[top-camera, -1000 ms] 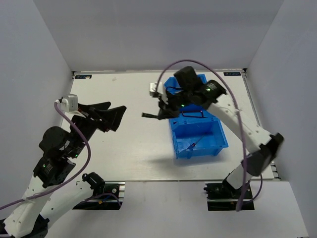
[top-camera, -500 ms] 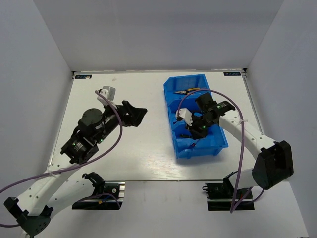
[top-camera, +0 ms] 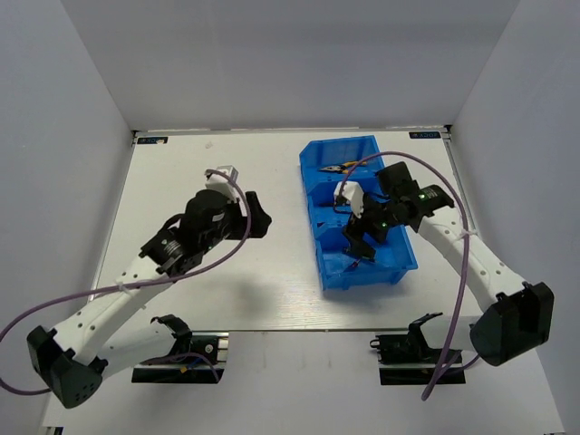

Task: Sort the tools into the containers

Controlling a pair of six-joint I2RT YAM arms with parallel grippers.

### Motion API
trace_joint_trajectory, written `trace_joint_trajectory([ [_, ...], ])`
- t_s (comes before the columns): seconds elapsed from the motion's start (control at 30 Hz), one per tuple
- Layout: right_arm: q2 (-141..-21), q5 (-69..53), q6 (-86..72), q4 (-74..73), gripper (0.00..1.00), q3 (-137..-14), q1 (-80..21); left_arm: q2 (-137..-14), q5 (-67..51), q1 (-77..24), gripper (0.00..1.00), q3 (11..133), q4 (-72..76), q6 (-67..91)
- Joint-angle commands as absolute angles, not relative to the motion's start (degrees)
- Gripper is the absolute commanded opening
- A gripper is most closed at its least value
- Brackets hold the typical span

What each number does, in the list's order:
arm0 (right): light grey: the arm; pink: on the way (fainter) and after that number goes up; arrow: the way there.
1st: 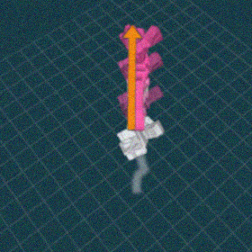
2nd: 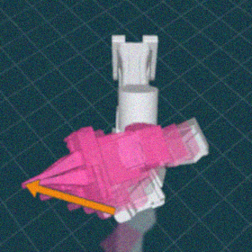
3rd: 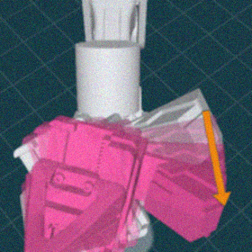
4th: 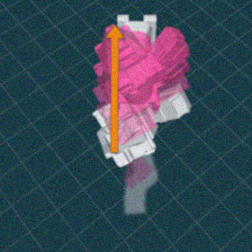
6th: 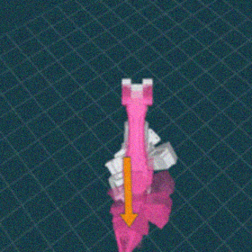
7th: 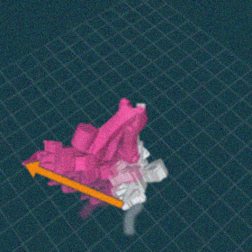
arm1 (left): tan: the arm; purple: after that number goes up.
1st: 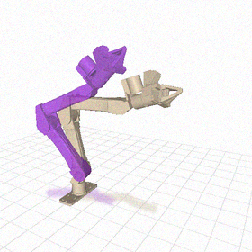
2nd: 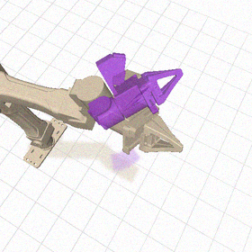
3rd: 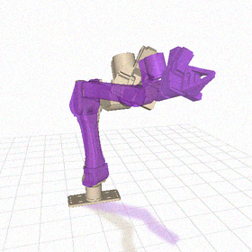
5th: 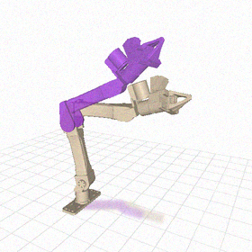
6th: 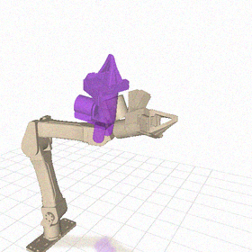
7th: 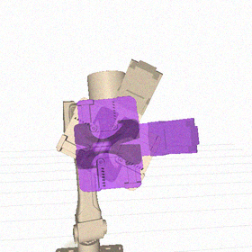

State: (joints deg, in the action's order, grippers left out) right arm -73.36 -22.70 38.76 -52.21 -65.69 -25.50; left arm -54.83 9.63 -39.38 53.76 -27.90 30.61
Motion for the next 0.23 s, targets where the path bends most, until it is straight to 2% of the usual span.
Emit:
trace_joint_trajectory([
  [0.0, -71.72, -21.73, 22.47, -45.98, 0.91, -69.08, -25.22, -58.34, 9.60, -40.52, 1.00, 57.30, -32.96, 27.62],
  [0.07, -71.11, -17.52, 14.73, -42.72, 0.91, -69.78, -25.23, -59.58, 8.18, -40.52, 1.00, 57.30, -31.73, 27.07],
  [0.2, -69.70, -13.36, 10.99, -41.93, 0.91, -71.01, -24.79, -60.29, 5.37, -40.52, 1.00, 57.83, -27.52, 25.23],
])
